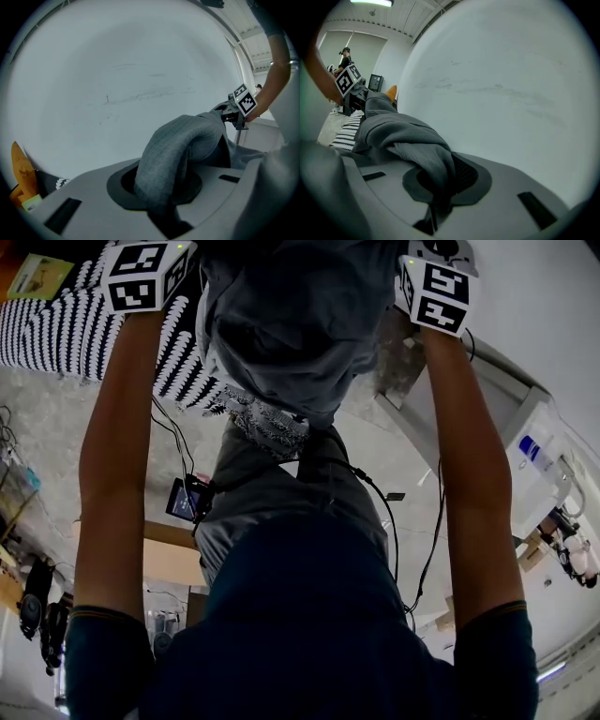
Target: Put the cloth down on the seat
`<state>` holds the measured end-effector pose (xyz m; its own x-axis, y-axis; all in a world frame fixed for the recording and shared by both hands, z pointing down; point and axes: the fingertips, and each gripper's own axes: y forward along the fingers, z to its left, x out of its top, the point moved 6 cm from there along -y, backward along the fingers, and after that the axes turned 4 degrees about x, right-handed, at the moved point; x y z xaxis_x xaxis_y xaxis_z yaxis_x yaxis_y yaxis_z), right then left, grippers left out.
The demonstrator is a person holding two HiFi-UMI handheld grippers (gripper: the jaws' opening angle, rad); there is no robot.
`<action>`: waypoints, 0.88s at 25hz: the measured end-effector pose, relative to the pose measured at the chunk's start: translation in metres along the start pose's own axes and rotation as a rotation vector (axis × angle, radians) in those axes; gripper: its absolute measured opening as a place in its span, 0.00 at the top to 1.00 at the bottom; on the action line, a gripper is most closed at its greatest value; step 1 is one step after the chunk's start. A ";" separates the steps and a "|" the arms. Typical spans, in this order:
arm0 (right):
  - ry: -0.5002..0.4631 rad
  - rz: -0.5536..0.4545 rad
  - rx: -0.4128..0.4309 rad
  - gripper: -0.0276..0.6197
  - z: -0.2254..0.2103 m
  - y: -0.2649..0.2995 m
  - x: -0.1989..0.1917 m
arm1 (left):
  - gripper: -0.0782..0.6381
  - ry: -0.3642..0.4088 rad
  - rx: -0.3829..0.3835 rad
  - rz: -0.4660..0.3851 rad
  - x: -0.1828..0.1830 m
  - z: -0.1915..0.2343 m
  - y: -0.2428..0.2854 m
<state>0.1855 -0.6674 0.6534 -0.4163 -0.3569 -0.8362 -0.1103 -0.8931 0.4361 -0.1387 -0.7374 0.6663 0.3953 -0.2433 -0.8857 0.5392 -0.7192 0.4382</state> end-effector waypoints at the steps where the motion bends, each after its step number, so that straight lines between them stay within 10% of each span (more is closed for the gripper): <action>1: -0.002 0.001 0.004 0.91 0.001 0.003 -0.003 | 0.81 -0.010 0.002 0.008 -0.004 0.000 0.004; 22: 0.161 0.286 0.238 0.88 0.032 0.048 -0.106 | 0.76 -0.171 -0.124 0.241 -0.099 -0.021 0.053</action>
<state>0.1950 -0.6633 0.7732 -0.3162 -0.6373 -0.7028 -0.2242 -0.6696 0.7080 -0.1337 -0.7382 0.7801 0.3976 -0.5109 -0.7622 0.5354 -0.5454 0.6449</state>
